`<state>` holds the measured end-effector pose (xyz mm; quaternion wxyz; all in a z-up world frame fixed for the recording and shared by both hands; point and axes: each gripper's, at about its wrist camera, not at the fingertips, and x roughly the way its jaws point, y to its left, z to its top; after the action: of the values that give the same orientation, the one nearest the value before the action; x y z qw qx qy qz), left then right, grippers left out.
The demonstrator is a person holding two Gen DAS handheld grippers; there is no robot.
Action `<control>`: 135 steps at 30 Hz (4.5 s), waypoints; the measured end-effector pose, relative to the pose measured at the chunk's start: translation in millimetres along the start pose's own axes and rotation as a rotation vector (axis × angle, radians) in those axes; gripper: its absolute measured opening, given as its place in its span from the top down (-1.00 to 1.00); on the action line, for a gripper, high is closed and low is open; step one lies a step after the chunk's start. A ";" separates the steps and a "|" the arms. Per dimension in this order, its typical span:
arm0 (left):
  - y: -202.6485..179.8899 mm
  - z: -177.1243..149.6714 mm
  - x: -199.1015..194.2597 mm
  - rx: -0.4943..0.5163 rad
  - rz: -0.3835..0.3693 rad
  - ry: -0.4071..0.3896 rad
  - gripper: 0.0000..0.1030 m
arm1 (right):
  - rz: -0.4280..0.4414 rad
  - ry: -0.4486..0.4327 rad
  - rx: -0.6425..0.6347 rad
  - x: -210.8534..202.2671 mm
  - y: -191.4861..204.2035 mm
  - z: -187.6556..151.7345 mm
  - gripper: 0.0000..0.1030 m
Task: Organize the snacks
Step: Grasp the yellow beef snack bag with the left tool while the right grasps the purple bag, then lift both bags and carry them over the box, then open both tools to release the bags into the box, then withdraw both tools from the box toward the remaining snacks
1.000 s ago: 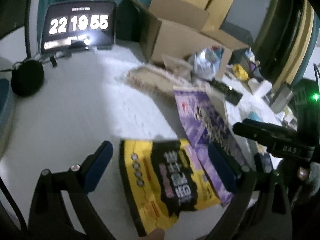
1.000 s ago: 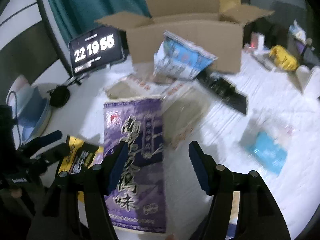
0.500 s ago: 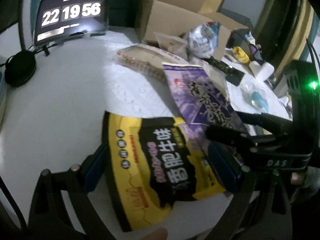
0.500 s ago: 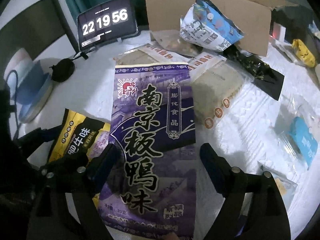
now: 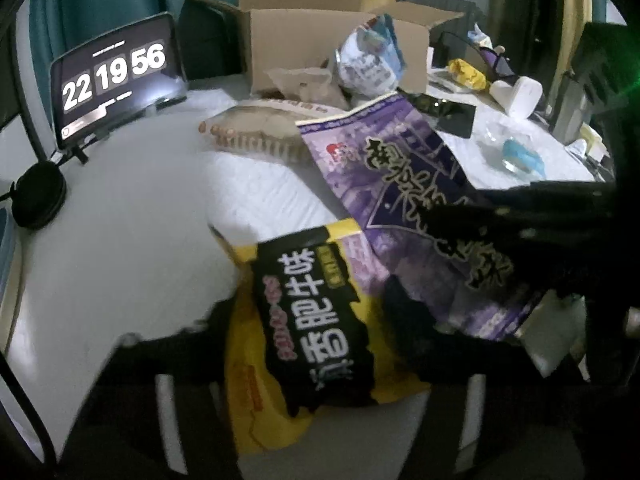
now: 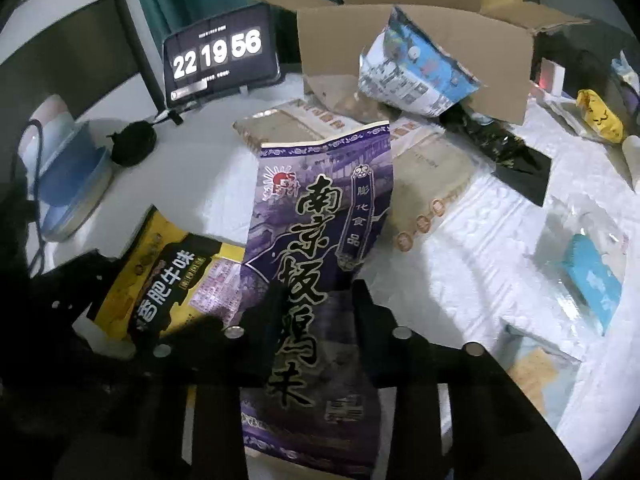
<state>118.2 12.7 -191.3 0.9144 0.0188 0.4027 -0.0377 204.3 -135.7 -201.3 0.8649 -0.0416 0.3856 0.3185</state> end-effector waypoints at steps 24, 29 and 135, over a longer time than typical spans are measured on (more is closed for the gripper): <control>10.9 46.3 -33.4 -0.060 -0.035 -0.099 0.04 | -0.020 -0.216 -0.001 -82.2 -26.7 42.5 0.71; 13.9 59.5 -36.8 -0.070 -0.037 -0.119 0.04 | -0.018 -0.255 0.008 -94.0 -36.9 55.9 0.71; 55.3 275.9 -1.9 -0.086 -0.024 -0.430 -0.73 | -0.262 -0.417 0.043 -62.9 -146.0 240.2 -0.04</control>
<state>324.3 50.0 -3.5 0.9786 -0.0334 0.2000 -0.0344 411.9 -208.0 -15.2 0.9604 -0.0063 0.1969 0.1973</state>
